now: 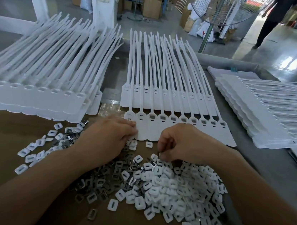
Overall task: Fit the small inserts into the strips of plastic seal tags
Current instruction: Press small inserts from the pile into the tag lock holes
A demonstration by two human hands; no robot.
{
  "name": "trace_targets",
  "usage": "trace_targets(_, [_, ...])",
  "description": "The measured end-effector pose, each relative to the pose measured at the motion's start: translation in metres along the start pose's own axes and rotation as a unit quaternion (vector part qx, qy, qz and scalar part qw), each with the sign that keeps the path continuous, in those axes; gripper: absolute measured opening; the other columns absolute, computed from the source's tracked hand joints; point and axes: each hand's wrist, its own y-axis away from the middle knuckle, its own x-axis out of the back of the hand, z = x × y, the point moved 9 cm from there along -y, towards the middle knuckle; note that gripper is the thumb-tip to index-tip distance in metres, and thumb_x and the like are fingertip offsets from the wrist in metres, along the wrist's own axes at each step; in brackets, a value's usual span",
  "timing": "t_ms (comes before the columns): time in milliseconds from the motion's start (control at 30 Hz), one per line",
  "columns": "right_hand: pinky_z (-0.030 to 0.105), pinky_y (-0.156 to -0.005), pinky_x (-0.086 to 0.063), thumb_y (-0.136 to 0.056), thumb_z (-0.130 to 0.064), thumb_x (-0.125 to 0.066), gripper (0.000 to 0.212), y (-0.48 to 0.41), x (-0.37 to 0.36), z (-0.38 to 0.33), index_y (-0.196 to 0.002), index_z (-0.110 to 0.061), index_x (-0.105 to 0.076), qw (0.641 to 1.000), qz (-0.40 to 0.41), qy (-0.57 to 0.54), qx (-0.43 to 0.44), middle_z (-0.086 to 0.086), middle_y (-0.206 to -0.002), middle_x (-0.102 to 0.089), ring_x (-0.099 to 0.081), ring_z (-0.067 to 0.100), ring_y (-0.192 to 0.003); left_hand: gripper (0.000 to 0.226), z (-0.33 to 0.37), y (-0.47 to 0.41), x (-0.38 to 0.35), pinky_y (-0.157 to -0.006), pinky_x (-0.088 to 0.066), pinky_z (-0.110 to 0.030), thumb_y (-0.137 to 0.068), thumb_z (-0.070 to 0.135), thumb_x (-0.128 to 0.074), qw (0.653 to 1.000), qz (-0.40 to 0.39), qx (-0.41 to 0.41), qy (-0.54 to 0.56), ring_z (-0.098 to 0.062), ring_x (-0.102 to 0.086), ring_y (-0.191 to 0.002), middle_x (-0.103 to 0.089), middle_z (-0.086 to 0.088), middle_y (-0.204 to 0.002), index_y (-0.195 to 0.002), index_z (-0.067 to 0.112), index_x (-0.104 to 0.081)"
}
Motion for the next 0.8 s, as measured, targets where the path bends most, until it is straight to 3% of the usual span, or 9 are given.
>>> trace_targets(133, [0.021,-0.068,-0.051,-0.077,-0.022,-0.074,0.019,0.001,0.001,0.002,-0.072,-0.029,-0.056,1.000,0.009,0.007,-0.004,-0.012,-0.077,-0.060,-0.055,0.000,-0.071,0.029,0.000,0.000,0.000,-0.096,-0.021,-0.014,-0.093,0.024,-0.047,1.000,0.000,-0.003,0.001,-0.008,-0.043,-0.122,-0.052,0.012,-0.130,-0.118,0.026,-0.060])
trace_targets(267, [0.011,-0.057,-0.042,-0.081,-0.020,-0.069,0.019,0.000,0.009,0.001,-0.076,-0.033,-0.056,0.999,0.048,-0.017,0.005,-0.012,-0.074,-0.058,-0.055,-0.002,-0.067,0.029,0.000,0.000,-0.001,-0.095,-0.022,-0.013,-0.093,0.024,-0.047,1.000,-0.002,-0.005,-0.003,-0.008,-0.044,-0.121,-0.052,0.011,-0.130,-0.117,0.026,-0.061])
trace_targets(367, [0.005,-0.054,-0.040,-0.083,-0.017,-0.066,0.021,-0.003,0.027,-0.001,-0.072,-0.032,-0.058,0.991,0.122,-0.048,0.018,-0.015,-0.068,-0.058,-0.054,-0.011,-0.061,0.028,0.000,0.001,-0.001,-0.094,-0.021,-0.014,-0.092,0.023,-0.047,1.000,-0.001,-0.008,-0.004,-0.008,-0.044,-0.120,-0.053,0.011,-0.129,-0.117,0.026,-0.061])
trace_targets(533, [0.010,-0.059,-0.043,-0.086,-0.013,-0.061,0.022,-0.023,0.044,0.004,-0.072,-0.028,-0.055,0.978,0.190,-0.084,-0.007,-0.012,-0.072,-0.060,-0.059,0.002,-0.070,0.026,0.001,0.001,0.001,-0.093,-0.023,-0.014,-0.091,0.022,-0.050,1.000,0.002,-0.010,0.000,-0.010,-0.047,-0.118,-0.056,0.010,-0.127,-0.114,0.025,-0.064])
trace_targets(800, [0.004,-0.050,-0.032,-0.089,-0.012,-0.058,0.009,-0.055,0.047,0.003,-0.090,-0.014,-0.066,0.975,0.218,-0.050,-0.016,-0.019,-0.068,-0.048,-0.045,-0.006,-0.062,0.028,0.000,0.003,0.001,-0.098,-0.031,-0.022,-0.092,0.025,-0.047,1.000,-0.003,-0.008,-0.007,-0.010,-0.047,-0.119,-0.054,0.011,-0.129,-0.116,0.026,-0.062])
